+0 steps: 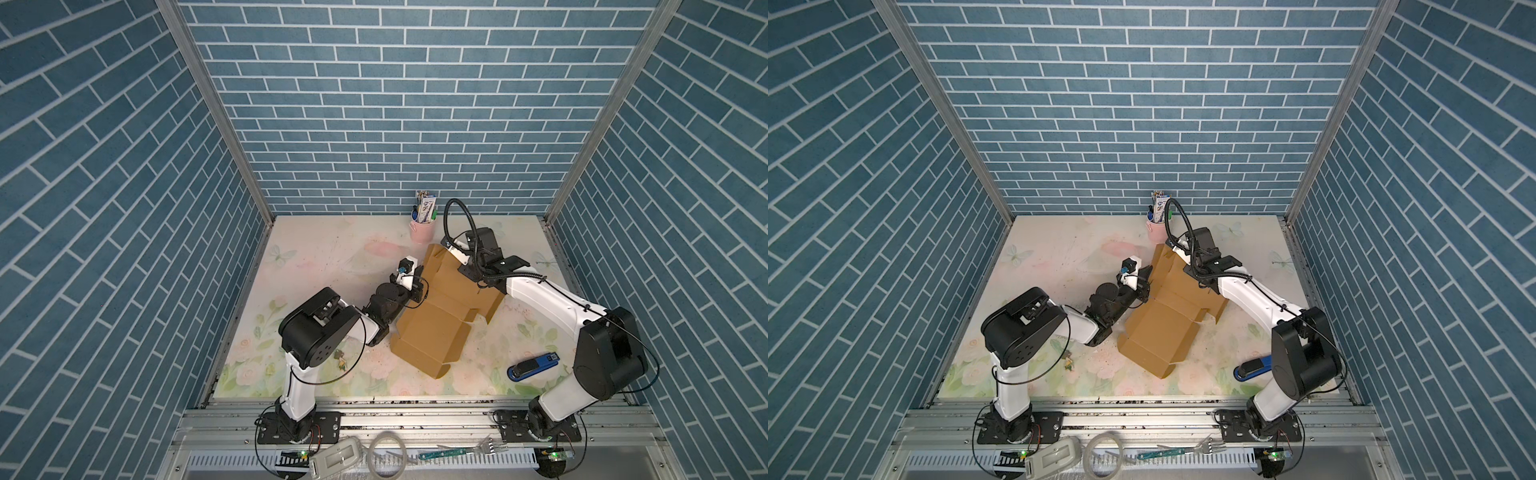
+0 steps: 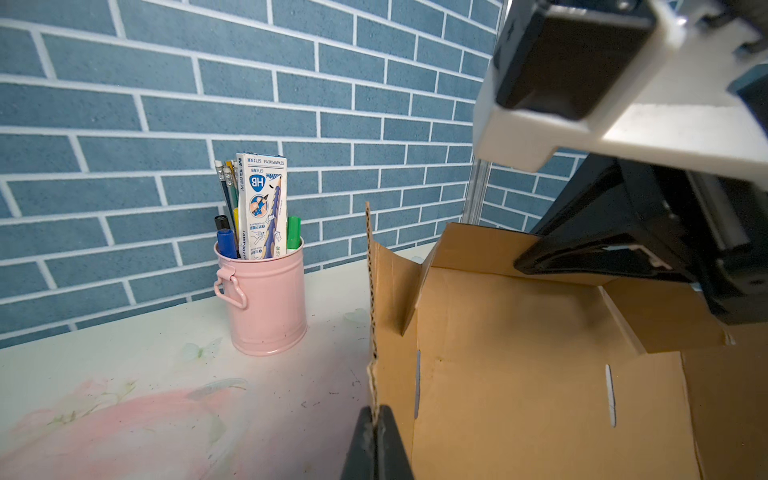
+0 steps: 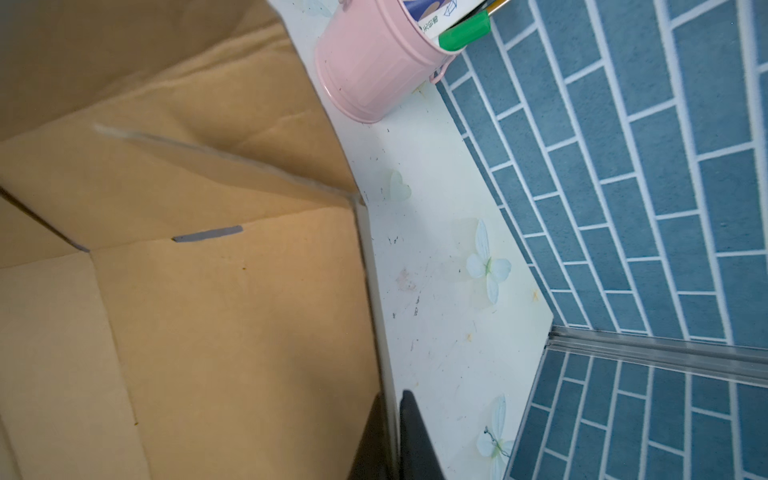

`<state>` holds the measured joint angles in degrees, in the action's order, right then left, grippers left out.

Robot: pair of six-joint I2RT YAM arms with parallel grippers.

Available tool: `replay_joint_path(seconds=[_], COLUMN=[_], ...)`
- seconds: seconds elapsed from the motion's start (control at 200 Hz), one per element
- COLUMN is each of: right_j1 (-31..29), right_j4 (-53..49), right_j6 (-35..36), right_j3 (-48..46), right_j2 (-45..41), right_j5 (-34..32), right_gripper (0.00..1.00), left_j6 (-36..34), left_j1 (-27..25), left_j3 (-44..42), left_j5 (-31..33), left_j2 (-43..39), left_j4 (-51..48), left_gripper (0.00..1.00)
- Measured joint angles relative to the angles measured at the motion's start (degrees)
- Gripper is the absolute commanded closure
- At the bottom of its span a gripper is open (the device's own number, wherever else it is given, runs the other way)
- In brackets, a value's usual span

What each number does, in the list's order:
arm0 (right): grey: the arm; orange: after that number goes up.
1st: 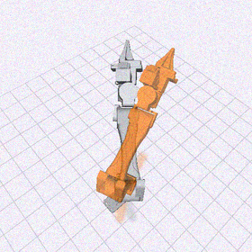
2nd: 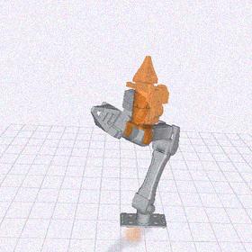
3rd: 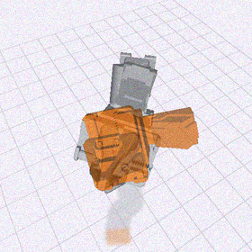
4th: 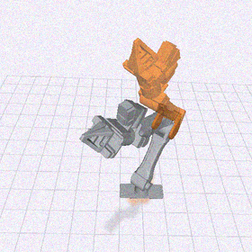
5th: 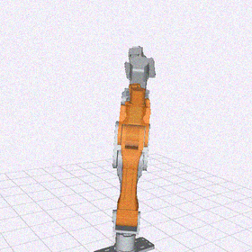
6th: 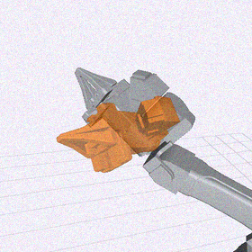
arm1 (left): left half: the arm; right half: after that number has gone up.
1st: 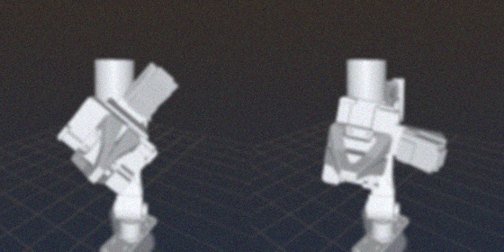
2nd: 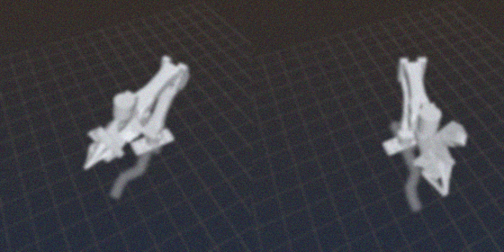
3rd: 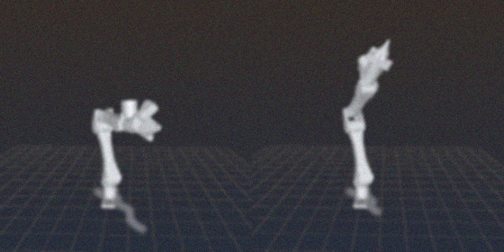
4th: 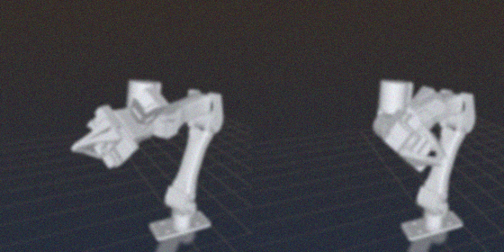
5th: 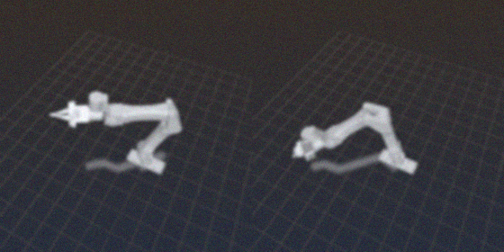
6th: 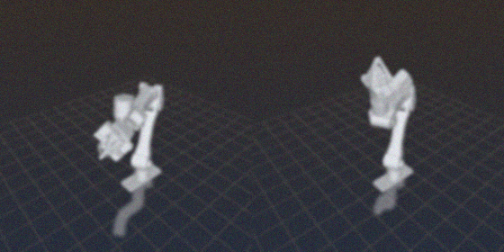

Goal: Fold the paper box

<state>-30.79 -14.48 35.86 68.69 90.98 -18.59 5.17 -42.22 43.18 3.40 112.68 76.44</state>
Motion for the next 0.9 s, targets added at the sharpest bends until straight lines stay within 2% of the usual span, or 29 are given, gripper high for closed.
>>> replay_joint_path(seconds=[0.22, 0.325, 0.445, 0.59, 0.77, 0.9], right_j1=[-1.3, -1.4, -1.4, -1.4, -1.4, -1.4], right_j4=[3.7, 5.0, 7.8, 11.9, 14.2, 15.1], right_j6=[3.3, 5.4, 7.1, 7.9, 8.4, 9.4], right_j3=[-1.1, -1.4, -2.2, -3.1, -5.2, -5.5], right_j2=[0.0, 0.0, 0.0, 0.0, -0.1, -0.2], right_j5=[-4.4, -5.7, -6.5, -6.5, -6.3, -6.1], right_gripper=[0.91, 0.91, 0.91, 0.91, 0.91, 0.90], left_j6=[1.4, 1.9, 1.9, 2.6, 5.9, 6.6], left_j1=[-0.1, -0.1, -0.1, 0.9, 5.6, 7.6], left_j3=[0.2, 1.5, 2.2, 2.4, 3.5, 4.8], left_j5=[0.2, 0.0, -1.1, -4.0, -9.0, -11.4], left_j2=[1.2, 3.0, 4.5, 5.0, 5.0, 3.6], left_j4=[1.8, 2.2, 1.6, 0.3, -1.1, -6.4], left_gripper=[1.00, 0.93, 0.77, 0.65, 0.61, 0.59])
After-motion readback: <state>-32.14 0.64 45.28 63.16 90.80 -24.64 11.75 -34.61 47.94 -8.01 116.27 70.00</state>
